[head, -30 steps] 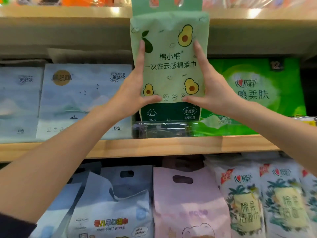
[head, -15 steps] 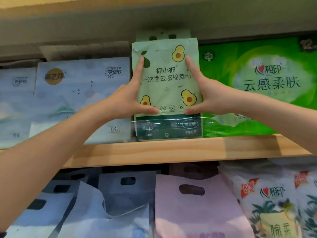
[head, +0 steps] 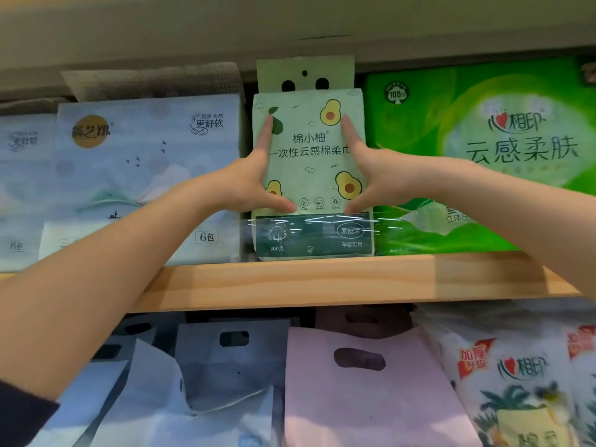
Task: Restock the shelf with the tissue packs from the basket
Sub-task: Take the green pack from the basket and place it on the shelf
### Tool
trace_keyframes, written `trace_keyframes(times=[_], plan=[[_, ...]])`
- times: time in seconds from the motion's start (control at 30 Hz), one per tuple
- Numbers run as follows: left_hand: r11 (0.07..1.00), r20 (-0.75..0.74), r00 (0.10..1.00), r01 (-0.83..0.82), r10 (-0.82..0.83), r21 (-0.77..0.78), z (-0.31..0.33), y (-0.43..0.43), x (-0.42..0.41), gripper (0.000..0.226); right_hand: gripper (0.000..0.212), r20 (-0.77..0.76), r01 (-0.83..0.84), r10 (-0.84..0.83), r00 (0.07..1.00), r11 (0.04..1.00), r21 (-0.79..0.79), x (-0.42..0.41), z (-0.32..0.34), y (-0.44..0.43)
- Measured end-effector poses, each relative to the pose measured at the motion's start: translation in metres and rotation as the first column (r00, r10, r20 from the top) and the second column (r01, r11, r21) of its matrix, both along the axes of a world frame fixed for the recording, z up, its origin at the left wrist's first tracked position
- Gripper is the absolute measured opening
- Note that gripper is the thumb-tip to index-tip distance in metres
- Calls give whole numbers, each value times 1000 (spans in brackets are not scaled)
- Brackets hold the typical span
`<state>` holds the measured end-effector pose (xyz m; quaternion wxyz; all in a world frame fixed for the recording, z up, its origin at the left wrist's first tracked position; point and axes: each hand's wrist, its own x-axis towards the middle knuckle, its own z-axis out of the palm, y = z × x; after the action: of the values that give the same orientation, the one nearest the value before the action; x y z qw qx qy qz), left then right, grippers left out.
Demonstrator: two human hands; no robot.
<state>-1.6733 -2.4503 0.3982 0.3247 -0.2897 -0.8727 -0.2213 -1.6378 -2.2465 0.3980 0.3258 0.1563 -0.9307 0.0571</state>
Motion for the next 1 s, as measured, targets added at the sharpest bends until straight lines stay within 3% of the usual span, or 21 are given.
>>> trace_keyframes(times=[0.2, 0.57, 0.77, 1.0], plan=[[997, -5, 998, -68, 67, -27, 0, 3, -2, 125, 122, -1, 31, -31, 1000, 999, -15, -2, 0, -2], [999, 78, 997, -30, 28, 34, -1, -1, 7, 120, 121, -17, 38, -38, 999, 999, -18, 3, 4, -1], [995, 41, 995, -87, 86, 40, -2, -7, 26, 100, 112, -33, 86, -87, 996, 996, -35, 26, 5, 0], [987, -44, 987, -155, 154, -35, -18, -23, 75, 67, 84, -41, 120, -120, 992, 993, 2, 81, -11, -7]])
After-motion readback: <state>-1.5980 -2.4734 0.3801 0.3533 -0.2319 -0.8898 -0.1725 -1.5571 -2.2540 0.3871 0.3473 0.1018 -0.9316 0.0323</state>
